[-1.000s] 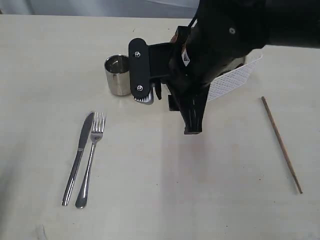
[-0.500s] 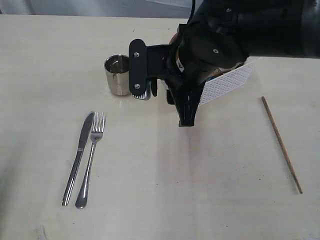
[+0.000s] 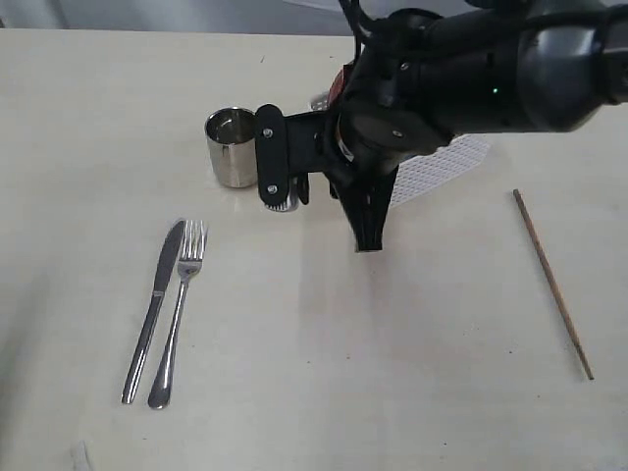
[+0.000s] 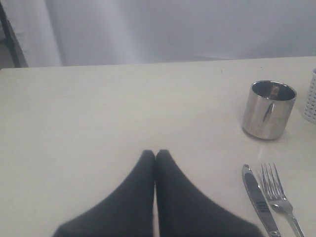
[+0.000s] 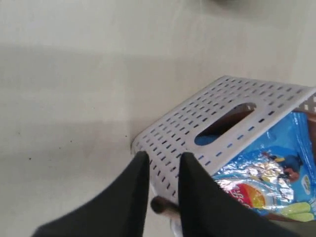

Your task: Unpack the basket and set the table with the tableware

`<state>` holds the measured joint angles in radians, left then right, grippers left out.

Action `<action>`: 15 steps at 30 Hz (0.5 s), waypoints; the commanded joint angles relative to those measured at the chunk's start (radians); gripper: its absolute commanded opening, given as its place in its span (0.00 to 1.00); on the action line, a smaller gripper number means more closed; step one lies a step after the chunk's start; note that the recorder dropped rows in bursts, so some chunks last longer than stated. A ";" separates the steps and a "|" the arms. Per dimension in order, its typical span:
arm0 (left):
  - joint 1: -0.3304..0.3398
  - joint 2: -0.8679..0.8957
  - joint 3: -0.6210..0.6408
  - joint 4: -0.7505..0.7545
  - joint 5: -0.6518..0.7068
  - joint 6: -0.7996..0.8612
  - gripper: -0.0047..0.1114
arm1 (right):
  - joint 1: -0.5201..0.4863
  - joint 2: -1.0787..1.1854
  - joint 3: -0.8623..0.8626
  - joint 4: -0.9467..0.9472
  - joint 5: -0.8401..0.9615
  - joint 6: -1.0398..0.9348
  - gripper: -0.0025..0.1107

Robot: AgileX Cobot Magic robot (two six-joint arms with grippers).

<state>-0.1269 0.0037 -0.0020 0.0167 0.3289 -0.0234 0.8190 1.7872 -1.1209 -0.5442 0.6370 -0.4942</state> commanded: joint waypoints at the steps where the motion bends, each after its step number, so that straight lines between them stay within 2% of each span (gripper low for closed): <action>1: -0.007 -0.004 0.002 0.004 -0.006 0.001 0.04 | 0.000 -0.001 -0.005 -0.037 0.000 0.008 0.08; 15: -0.007 -0.004 0.002 0.004 -0.006 0.001 0.04 | 0.000 -0.103 -0.006 -0.037 -0.003 0.008 0.06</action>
<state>-0.1269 0.0037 -0.0020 0.0167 0.3289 -0.0234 0.8196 1.7217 -1.1248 -0.5948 0.6212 -0.4942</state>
